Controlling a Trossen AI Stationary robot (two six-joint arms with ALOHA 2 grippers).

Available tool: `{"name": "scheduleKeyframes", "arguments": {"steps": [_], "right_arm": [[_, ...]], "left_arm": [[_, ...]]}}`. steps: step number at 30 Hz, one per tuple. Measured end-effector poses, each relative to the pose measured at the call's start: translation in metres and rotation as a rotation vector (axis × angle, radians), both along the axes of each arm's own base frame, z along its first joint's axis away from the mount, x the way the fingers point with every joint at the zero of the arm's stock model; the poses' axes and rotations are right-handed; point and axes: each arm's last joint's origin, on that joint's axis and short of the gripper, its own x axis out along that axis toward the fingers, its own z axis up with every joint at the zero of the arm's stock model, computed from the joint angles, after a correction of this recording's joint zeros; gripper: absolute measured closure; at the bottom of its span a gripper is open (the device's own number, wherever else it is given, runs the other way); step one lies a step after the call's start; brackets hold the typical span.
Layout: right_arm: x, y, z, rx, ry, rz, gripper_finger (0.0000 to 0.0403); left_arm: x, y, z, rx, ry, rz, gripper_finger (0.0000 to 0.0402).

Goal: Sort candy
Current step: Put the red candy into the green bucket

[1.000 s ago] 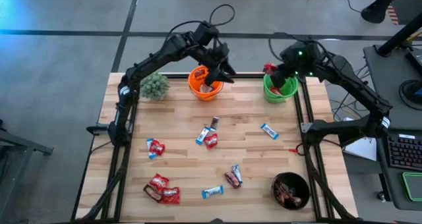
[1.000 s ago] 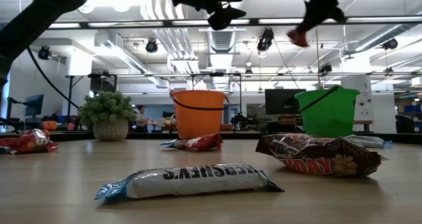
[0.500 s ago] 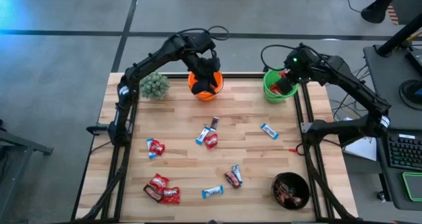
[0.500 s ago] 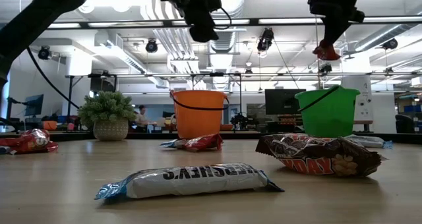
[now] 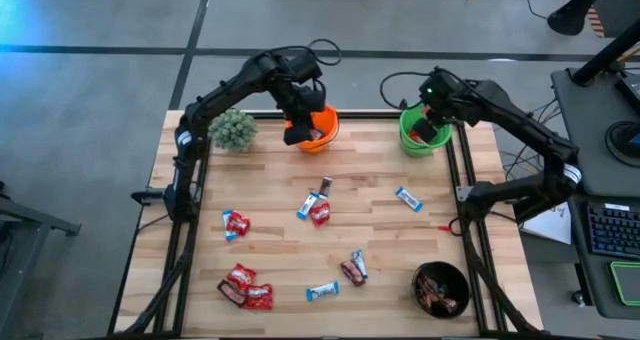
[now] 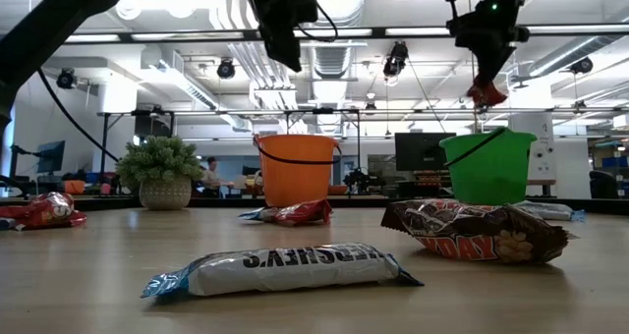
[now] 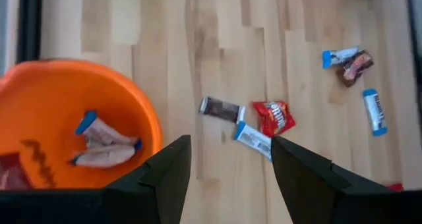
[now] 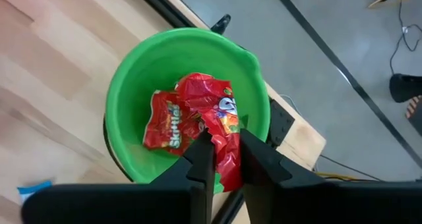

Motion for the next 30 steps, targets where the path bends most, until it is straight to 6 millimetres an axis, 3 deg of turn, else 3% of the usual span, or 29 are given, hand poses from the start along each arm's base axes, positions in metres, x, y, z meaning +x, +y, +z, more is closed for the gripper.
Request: {"name": "scheduleKeyframes", "arguments": {"steps": [19,24,30], "right_arm": [[0.009,-0.008,-0.010,0.079,0.010,0.038,0.0349],[0.008,-0.011,-0.010,0.013,0.032,-0.053,0.0349],[0.008,-0.011,-0.010,0.012,0.062,0.000,0.0349]], "left_arm": [[-0.007,-0.002,0.003,0.035,0.055,0.052,0.0210],[-0.007,-0.002,0.003,0.035,0.055,0.052,0.0210],[-0.007,-0.002,0.003,0.036,0.055,0.052,0.0210]]}}
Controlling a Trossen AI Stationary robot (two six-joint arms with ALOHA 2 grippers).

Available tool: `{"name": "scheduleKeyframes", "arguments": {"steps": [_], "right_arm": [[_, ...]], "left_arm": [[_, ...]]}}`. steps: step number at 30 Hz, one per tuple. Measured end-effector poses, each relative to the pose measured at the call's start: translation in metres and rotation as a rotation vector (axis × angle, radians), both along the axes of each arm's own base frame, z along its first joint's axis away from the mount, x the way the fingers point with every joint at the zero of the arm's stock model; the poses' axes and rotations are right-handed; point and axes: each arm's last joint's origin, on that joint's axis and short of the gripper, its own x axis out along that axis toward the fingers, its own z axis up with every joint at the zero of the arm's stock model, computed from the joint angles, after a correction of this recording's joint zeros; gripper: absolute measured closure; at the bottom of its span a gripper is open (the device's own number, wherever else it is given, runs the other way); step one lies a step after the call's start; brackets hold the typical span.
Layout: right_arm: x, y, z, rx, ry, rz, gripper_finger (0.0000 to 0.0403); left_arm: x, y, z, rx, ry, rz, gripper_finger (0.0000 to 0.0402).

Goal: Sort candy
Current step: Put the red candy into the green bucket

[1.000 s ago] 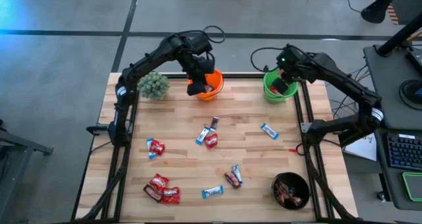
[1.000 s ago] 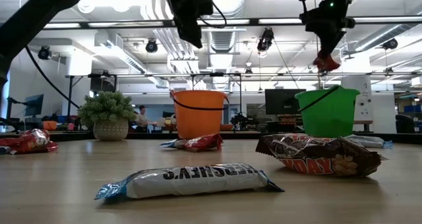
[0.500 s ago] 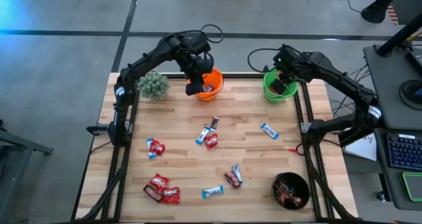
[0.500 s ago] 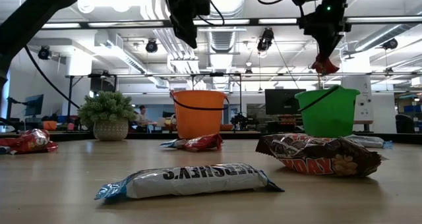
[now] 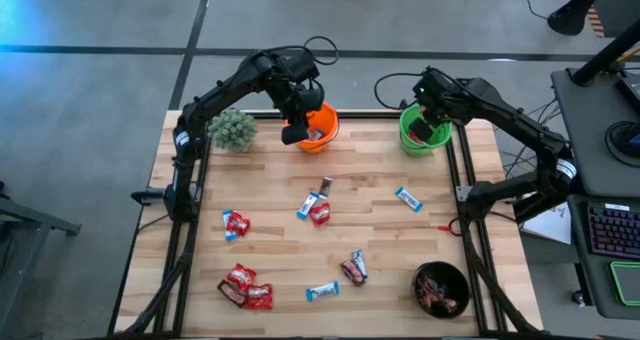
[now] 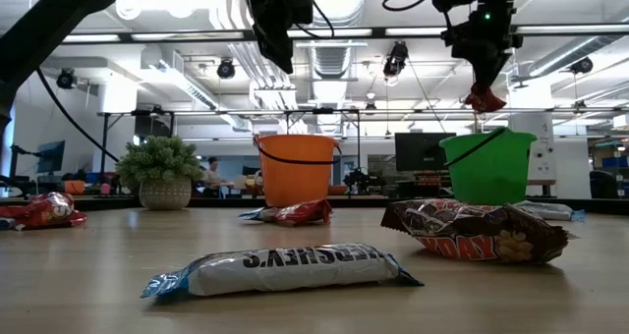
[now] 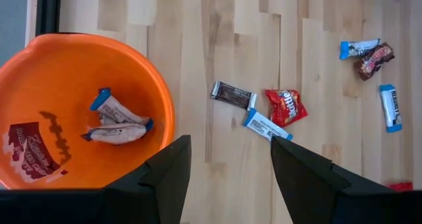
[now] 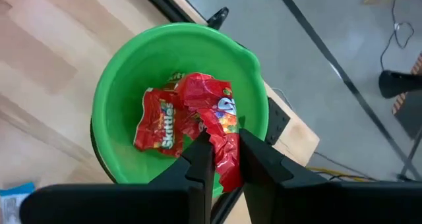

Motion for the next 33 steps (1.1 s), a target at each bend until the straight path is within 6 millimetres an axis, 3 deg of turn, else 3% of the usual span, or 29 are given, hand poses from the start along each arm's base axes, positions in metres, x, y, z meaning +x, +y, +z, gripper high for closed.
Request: {"name": "scheduleKeyframes", "arguments": {"steps": [11,24,33], "right_arm": [[0.0007,-0.0019,-0.0004,0.001,-0.001,0.017,0.0346],[0.0000,-0.0013,-0.0017,0.015,0.029,0.037,0.0266],[0.0044,0.0027,-0.0032,0.160,-0.115,0.090,0.0258]], "left_arm": [[0.0000,0.0000,0.0000,0.000,0.000,0.000,0.0210],[0.0000,0.0000,0.0000,-0.007,0.002,0.017,0.0210],[0.0000,0.0000,0.0000,-0.007,0.002,0.018,0.0210]]}}
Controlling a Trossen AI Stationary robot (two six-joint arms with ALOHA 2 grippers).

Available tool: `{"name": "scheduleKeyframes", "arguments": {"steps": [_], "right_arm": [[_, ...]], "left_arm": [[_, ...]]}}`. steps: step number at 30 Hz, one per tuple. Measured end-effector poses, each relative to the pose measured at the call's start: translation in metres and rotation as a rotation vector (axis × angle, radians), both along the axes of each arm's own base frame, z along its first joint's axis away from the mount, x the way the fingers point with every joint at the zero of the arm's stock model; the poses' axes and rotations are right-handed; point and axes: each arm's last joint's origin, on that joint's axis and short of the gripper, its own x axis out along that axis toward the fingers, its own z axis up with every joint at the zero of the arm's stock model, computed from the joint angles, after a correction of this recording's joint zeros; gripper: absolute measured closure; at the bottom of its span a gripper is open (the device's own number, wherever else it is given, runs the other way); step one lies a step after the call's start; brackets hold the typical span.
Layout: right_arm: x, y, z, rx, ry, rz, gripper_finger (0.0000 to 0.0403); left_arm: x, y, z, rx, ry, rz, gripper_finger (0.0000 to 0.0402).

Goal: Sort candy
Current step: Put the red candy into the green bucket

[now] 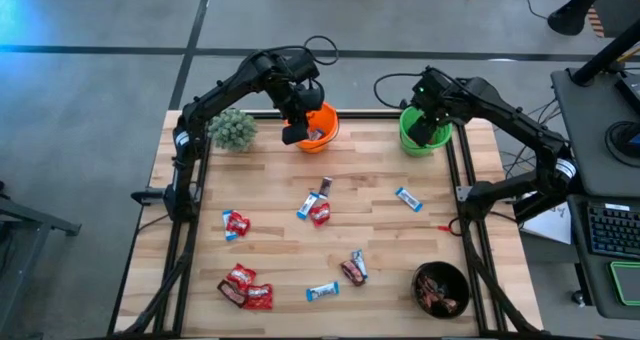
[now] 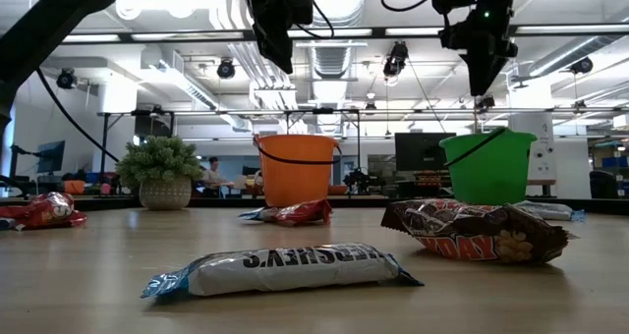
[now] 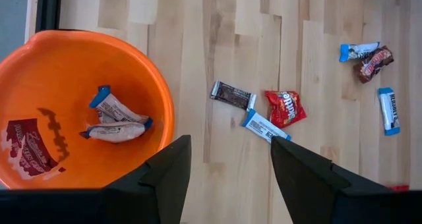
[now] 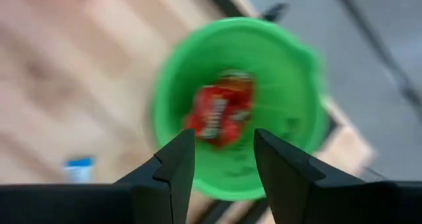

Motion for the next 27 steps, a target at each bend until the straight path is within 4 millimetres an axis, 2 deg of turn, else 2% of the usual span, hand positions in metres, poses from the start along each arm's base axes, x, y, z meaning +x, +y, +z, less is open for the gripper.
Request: {"name": "scheduleKeyframes", "arguments": {"steps": [6,11,14,21,27], "right_arm": [[0.004,0.004,0.000,0.146,-0.146,0.015,0.0267],[0.006,0.004,0.000,0.164,-0.178,0.012,0.0272],[0.007,0.003,0.001,0.155,-0.188,0.014,0.0272],[0.010,0.000,0.003,0.116,-0.223,0.030,0.0273],[0.012,-0.002,0.004,0.092,-0.248,0.035,0.0274]], "left_arm": [[-0.004,-0.004,0.007,-0.004,-0.014,0.022,0.0210],[-0.008,-0.011,0.013,-0.021,-0.020,0.063,0.0210],[-0.014,-0.021,0.021,-0.038,-0.031,0.082,0.0210],[-0.045,-0.051,0.045,-0.069,-0.064,0.120,0.0210],[-0.073,-0.065,0.044,-0.099,-0.018,0.216,0.0210]]}}
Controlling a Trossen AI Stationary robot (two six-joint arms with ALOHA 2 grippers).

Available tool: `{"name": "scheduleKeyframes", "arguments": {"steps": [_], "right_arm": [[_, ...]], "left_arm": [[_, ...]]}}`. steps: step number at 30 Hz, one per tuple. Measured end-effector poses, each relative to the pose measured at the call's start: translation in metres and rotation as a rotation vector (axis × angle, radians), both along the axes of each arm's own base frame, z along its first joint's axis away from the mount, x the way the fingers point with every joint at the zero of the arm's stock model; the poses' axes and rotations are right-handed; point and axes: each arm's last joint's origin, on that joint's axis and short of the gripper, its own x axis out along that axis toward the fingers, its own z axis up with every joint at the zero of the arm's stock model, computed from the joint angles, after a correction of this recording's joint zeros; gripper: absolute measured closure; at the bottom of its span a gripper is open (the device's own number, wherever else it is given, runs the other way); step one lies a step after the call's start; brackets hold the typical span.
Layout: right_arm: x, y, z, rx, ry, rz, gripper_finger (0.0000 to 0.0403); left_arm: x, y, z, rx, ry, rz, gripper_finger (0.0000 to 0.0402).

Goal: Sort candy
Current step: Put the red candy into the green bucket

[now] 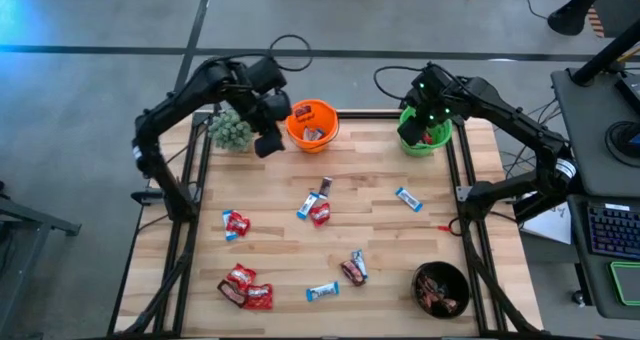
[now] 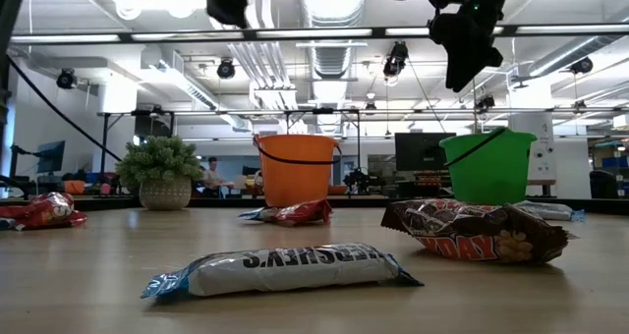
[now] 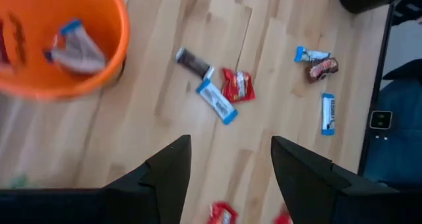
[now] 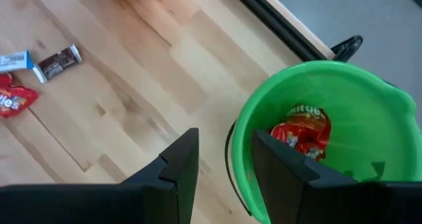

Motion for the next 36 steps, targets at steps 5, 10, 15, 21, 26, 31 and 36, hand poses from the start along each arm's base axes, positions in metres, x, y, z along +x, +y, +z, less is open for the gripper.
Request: {"name": "scheduleKeyframes", "arguments": {"steps": [5,10,15,21,26,31,36], "right_arm": [[0.000,0.000,0.000,0.000,0.007,0.010,0.0271],[0.000,0.000,0.000,0.002,0.006,0.004,0.0277],[0.000,0.000,0.000,0.008,0.001,-0.011,0.0276],[0.000,0.000,0.000,0.007,0.000,-0.011,0.0274],[0.000,0.000,0.000,0.006,-0.002,-0.011,0.0281],[0.000,0.000,0.000,0.006,-0.002,-0.011,0.0282],[0.000,0.000,0.000,0.010,-0.004,-0.019,0.0277]], "left_arm": [[-0.020,-0.010,-0.012,-0.050,0.062,0.053,0.0210],[-0.035,-0.016,-0.029,-0.069,0.131,0.086,0.0210],[-0.044,-0.024,-0.046,-0.102,0.194,0.110,0.0210],[-0.050,-0.037,-0.065,-0.135,0.240,0.105,0.0210],[-0.049,-0.047,-0.076,-0.143,0.242,0.105,0.0210],[-0.049,-0.062,-0.087,-0.161,0.289,0.090,0.0210],[-0.050,-0.087,-0.096,-0.161,0.333,0.018,0.0210]]}}
